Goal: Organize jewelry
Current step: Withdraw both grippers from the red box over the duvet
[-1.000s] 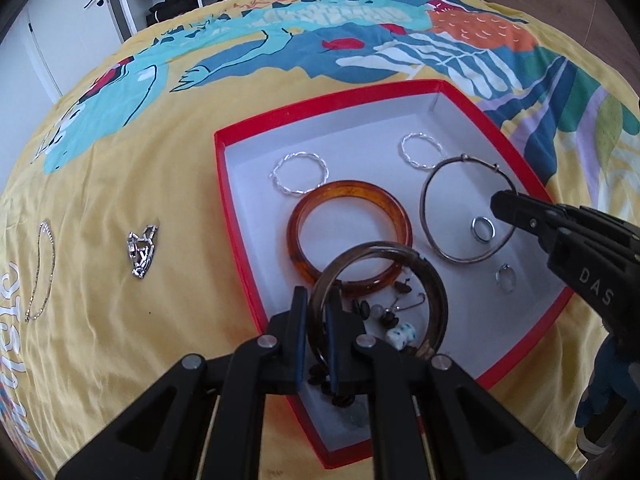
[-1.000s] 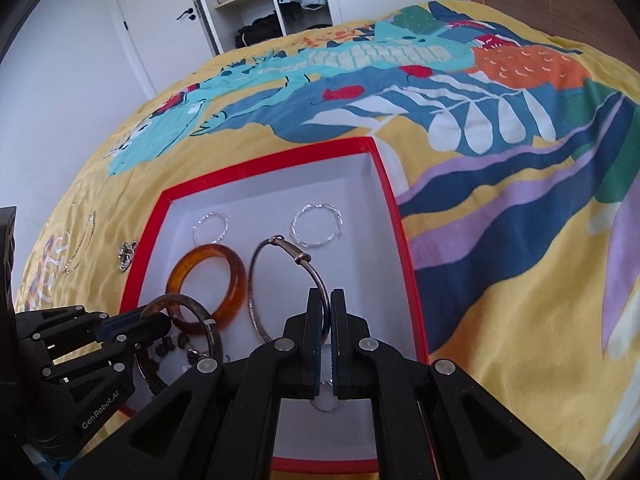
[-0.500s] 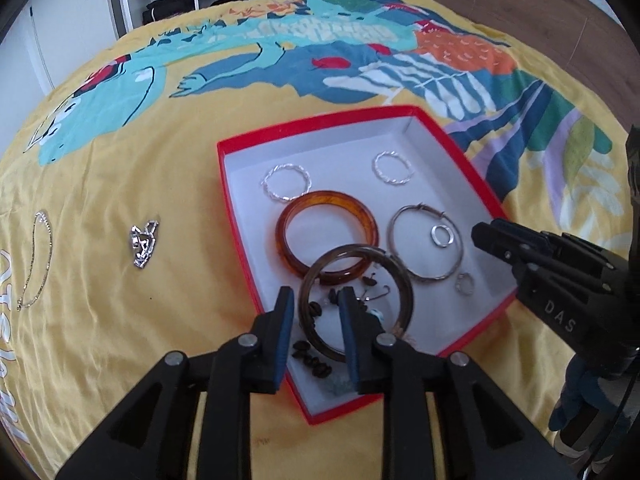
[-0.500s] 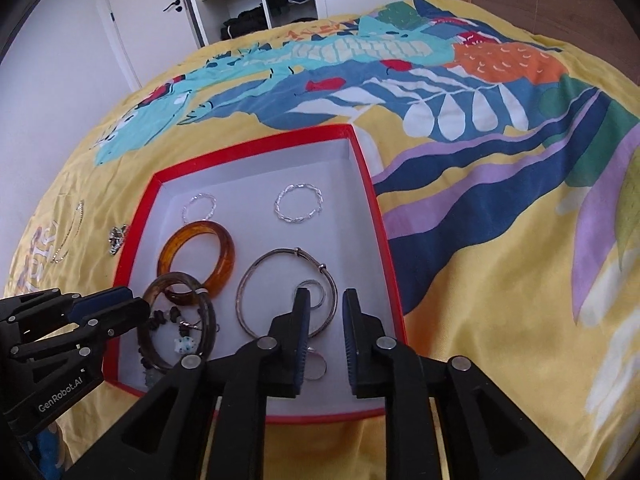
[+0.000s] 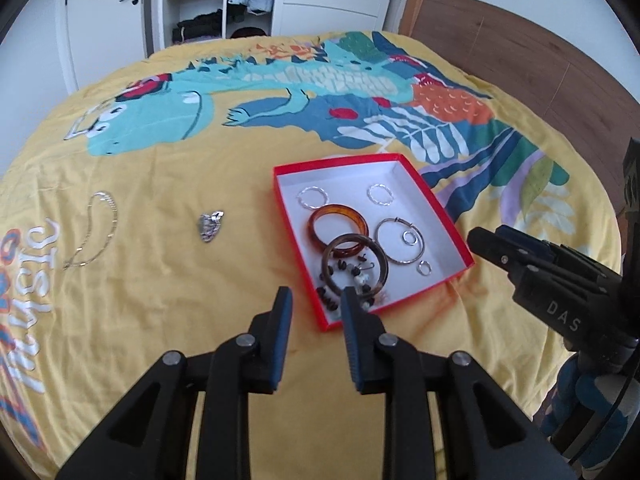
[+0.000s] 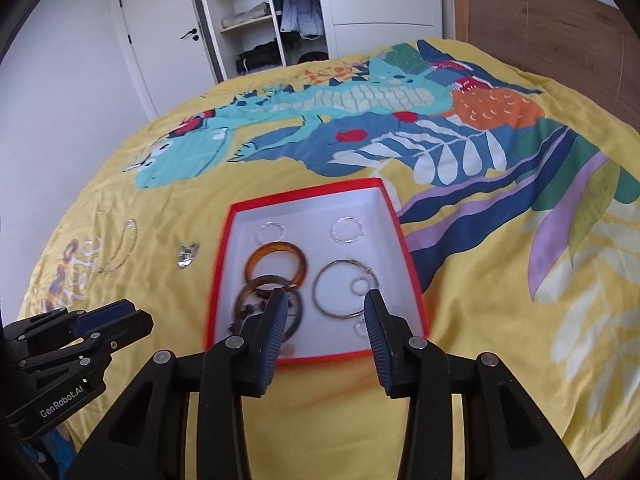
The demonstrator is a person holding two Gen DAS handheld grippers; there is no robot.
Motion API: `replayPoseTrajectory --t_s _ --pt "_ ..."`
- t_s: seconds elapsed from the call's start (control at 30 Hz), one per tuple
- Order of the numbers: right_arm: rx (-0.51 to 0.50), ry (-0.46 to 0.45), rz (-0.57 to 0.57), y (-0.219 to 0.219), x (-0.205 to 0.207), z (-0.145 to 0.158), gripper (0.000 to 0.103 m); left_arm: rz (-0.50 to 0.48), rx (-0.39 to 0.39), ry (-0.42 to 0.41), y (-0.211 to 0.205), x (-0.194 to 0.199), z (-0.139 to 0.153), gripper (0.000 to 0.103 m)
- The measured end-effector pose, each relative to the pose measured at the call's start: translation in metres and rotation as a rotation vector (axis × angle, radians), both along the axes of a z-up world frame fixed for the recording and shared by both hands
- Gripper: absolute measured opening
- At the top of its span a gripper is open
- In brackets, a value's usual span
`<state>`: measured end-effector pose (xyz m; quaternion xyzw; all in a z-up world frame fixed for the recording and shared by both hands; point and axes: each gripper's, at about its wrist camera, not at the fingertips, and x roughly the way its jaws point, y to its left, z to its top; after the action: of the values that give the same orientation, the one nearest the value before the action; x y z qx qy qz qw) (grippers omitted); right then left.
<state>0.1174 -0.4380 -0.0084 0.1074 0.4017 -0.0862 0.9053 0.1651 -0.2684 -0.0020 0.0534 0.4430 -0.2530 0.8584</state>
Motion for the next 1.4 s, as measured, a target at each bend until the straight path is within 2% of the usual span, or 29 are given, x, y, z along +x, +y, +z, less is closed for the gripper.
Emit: replayPoseTrajectory --t_s 0.07,0.2,0.33,0.47,0.53,0.63,0.73,0.8,0.9,0.97,1.07,1.17,1.3,1.4 --pt "-0.011 -0.007 0.006 0.016 -0.011 0.014 0.041 0.021 -0.009 -0.026 0.017 -0.013 0.015 0.024" --pt "-0.081 -0.017 0.034 0.055 -0.034 0.050 0.051 0.075 -0.053 -0.070 0.058 -0.040 0.040 0.024" --pt "-0.112 -0.052 0.058 0.087 -0.049 0.076 0.053 0.109 -0.044 -0.103 0.102 -0.071 0.058 0.024" --pt "-0.061 -0.118 0.078 0.112 -0.047 0.089 0.053 0.166 0.019 -0.178 0.152 -0.094 0.084 0.024" --pt "-0.020 -0.147 0.095 0.126 -0.044 0.093 0.053 0.216 0.027 -0.191 0.177 -0.095 0.095 0.024" --pt "-0.041 -0.166 0.146 0.152 -0.046 0.103 0.053 0.289 0.017 -0.213 0.202 -0.093 0.106 0.026" --pt "-0.058 -0.181 0.182 0.170 -0.054 0.114 0.053 0.322 0.020 -0.212 0.207 -0.090 0.109 0.030" --pt "-0.077 -0.185 0.193 0.177 -0.061 0.121 0.054 0.326 -0.009 -0.209 0.210 -0.092 0.111 0.031" --pt "-0.111 -0.187 0.188 0.180 -0.069 0.129 0.063 0.330 -0.026 -0.194 0.210 -0.088 0.108 0.037" --pt "-0.104 -0.199 0.172 0.178 -0.074 0.131 0.066 0.336 -0.023 -0.193 0.213 -0.086 0.103 0.038" --pt "-0.111 -0.193 0.138 0.176 -0.074 0.125 0.067 0.360 -0.013 -0.165 0.224 -0.082 0.093 0.039" --pt "-0.100 -0.203 0.107 0.177 -0.073 0.124 0.067 0.391 -0.009 -0.173 0.237 -0.081 0.086 0.040" --pt "-0.152 -0.228 0.119 0.189 -0.077 0.128 0.068 0.418 -0.016 -0.174 0.244 -0.076 0.076 0.040" --pt "-0.139 -0.249 0.098 0.185 -0.078 0.126 0.075 0.421 -0.002 -0.192 0.240 -0.073 0.070 0.040"
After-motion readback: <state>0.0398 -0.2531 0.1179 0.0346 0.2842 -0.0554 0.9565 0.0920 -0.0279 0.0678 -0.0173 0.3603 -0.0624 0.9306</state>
